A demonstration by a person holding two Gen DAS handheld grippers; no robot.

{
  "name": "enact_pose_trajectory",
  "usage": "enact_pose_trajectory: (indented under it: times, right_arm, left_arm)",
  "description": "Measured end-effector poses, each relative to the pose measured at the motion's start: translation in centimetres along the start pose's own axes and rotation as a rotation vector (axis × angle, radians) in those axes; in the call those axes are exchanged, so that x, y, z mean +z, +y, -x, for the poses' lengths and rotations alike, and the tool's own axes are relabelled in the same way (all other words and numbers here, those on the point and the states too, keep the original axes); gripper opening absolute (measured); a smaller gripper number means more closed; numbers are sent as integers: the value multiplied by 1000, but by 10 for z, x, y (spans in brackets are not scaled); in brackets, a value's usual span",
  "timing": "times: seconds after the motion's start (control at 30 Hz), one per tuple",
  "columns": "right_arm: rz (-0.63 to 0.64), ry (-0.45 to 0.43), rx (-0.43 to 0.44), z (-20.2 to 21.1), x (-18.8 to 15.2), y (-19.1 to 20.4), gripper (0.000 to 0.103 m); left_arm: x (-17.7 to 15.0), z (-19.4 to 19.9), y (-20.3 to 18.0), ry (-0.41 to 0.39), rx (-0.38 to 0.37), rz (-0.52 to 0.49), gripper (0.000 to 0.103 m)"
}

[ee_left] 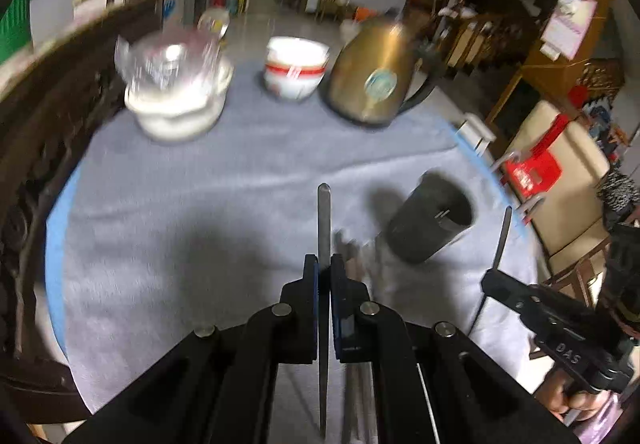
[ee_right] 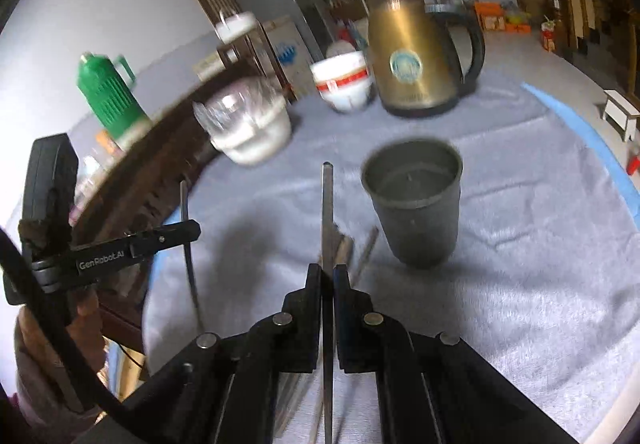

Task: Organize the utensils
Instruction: 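Lift the held chopsticks with both tools and carry them over the grey cup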

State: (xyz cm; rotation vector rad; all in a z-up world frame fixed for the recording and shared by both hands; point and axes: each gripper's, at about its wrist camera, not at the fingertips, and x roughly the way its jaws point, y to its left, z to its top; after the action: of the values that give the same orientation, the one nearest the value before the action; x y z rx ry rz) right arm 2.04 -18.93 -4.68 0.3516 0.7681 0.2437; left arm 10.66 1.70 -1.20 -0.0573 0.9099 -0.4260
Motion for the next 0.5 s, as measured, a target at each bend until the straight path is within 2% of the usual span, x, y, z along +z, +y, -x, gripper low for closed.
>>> enact_pose_trajectory:
  times: [0.27, 0.5]
  right_arm:
    - [2, -248, -5, 58, 39, 10, 6]
    - [-33, -415, -31, 92, 83, 8, 6]
  left_arm:
    - [46, 68, -41, -189, -50, -51, 6]
    - [93, 92, -80, -329, -85, -71, 6]
